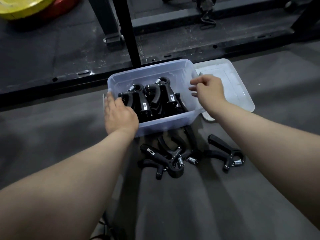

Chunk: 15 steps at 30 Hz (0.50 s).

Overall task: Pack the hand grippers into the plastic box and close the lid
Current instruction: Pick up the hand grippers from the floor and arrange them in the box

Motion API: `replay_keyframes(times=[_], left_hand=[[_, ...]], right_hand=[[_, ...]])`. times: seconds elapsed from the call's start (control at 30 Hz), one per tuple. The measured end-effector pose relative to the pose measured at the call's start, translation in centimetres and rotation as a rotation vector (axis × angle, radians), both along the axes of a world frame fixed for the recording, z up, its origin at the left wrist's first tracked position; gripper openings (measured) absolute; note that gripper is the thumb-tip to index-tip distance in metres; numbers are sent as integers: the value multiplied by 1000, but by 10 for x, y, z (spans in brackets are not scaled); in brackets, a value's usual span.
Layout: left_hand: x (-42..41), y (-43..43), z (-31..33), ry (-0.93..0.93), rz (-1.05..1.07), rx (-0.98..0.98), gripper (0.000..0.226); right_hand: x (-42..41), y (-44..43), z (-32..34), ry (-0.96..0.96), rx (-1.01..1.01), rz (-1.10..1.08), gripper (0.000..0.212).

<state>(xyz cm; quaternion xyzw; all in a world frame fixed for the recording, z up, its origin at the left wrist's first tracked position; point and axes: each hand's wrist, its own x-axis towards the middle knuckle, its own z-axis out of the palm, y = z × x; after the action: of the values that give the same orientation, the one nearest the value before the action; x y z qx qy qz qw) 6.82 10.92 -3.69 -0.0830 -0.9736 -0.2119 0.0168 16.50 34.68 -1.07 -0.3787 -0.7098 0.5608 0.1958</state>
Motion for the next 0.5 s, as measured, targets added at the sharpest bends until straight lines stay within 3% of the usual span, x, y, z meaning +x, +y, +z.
replay_keyframes(times=[0.1,0.17,0.27,0.33,0.4,0.5], left_hand=[[0,-1,0,-13,0,-6,48],[0,-1,0,-24,-4,-10,49],[-1,0,0,-25,2,-6,50],[-1,0,0,-27,5,-9,50],[-1,1,1,-27,6,-14,50],[-1,1,2,-31,15,-21,49]], right_hand=[[42,12,2,59,126,-199,28],[78,25,-15,-128,200,-296,26],[138,37,-61,-686,225,-15,29],[167,28,-85,-907,256,272,38],[180,13,-93,-950,323,401,40],[190,0,-95,-839,499,404,36]])
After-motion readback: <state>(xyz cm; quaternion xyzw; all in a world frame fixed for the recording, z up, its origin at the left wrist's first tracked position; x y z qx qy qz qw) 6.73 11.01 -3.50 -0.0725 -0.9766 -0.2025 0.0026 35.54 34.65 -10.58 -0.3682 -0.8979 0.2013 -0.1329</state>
